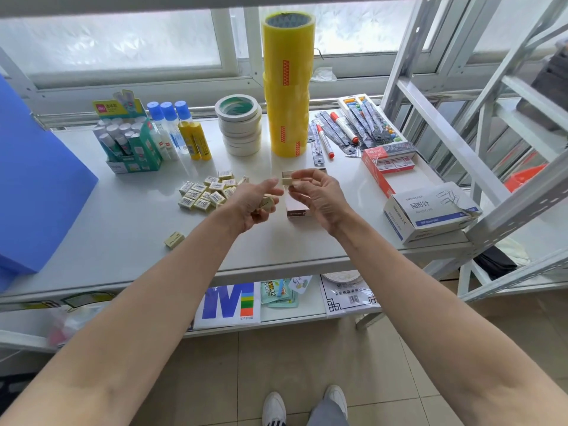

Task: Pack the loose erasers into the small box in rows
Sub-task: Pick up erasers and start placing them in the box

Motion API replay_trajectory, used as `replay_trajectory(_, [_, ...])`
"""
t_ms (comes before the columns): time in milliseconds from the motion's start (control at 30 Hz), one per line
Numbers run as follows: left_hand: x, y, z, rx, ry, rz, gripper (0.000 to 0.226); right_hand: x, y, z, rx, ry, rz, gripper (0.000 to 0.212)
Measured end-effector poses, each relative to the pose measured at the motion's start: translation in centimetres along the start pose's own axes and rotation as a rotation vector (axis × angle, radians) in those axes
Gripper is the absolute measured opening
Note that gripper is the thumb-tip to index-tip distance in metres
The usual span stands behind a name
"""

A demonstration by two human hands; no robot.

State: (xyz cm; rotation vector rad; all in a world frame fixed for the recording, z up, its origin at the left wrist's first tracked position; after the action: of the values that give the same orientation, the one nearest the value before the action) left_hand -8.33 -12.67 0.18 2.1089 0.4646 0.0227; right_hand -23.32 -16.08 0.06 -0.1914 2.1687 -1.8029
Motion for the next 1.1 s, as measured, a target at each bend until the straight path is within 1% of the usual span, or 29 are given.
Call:
replay_trajectory(67, [-0.2, -0.1, -0.1, -0.021, -0.037, 0.053, 0.033, 0.2, 0.2, 0.1, 0.030, 0.002, -0.088, 0.024])
replay_trajectory(167, [-0.3, 0.0, -0.1, -0.047, -0.073, 0.037, 0.028, 0.3, 0.4, 0.1, 0.079, 0.013, -0.191, 0.039])
replay_trajectory(300, [-0.4, -0.2, 0.0, -0.064, -0.078, 0.040, 0.031, 0.4, 0.4, 0.0, 0.121, 0.004, -0.231, 0.045])
replay_trajectory(433, [-0.5, -0.3, 0.1, -0.075, -0.081, 0.027, 0.025, 0.3, 0.4, 0.0, 0.116, 0.000, -0.243, 0.042])
replay_trajectory(567, [-0.4, -0.2, 0.3, -0.087, -0.077, 0.027, 0.023, 0.8, 0.9, 0.3, 0.096, 0.060, -0.341, 0.032])
replay_trajectory(633, [-0.4, -0.2, 0.4, -0.100, -0.068, 0.050, 0.025, 1.0, 0.8, 0.4, 0.126, 0.102, -0.495, 0.028])
replay_trajectory(700, [-0.4, -0.1, 0.5, -0.121, -0.055, 0.090, 0.025, 1.1, 0.3, 0.3, 0.212, 0.126, -0.704, 0.028])
replay_trajectory(767, [-0.6, 0.0, 0.6, -0.138, -0.054, 0.119, 0.022, 1.0, -0.3, 0.4, 0.301, 0.111, -0.830, 0.027])
replay_trajectory(833, [-0.9, 0.1, 0.6, -0.160, -0.049, 0.148, 0.019, 1.2, -0.7, 0.7, 0.338, 0.078, -0.922, 0.025])
replay_trajectory(867, [-1.0, 0.2, 0.7, -0.176, -0.032, 0.170, 0.020, 1.4, -0.8, 1.0, 0.343, 0.071, -0.964, 0.023])
replay_trajectory(967, [-1.0, 0.1, 1.0, -0.238, 0.056, 0.266, 0.022, 2.7, -1.0, 2.2, 0.331, 0.119, -1.099, 0.021])
replay_trajectory(1033, [-1.3, -0.2, 1.3, -0.268, 0.060, 0.369, 0.030, 3.2, -0.7, 3.0, 0.286, 0.116, -1.185, 0.022])
replay_trajectory(1100, [-1.6, -0.6, 1.6, -0.280, 0.046, 0.470, 0.039, 3.2, -0.3, 3.6, 0.243, 0.089, -1.218, 0.023])
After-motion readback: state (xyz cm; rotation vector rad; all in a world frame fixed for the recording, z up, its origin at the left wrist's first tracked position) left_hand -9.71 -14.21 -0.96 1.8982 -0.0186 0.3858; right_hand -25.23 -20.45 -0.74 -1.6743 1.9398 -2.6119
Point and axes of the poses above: each hand's wrist, its own z-axis towards the middle knuckle, its own x-axis out of the back of the hand, y = z × x, the point moved 3 cm from there along z, towards the middle knuckle, and after that the axes turned 9 degrees about -z, right-handed, at the moved point
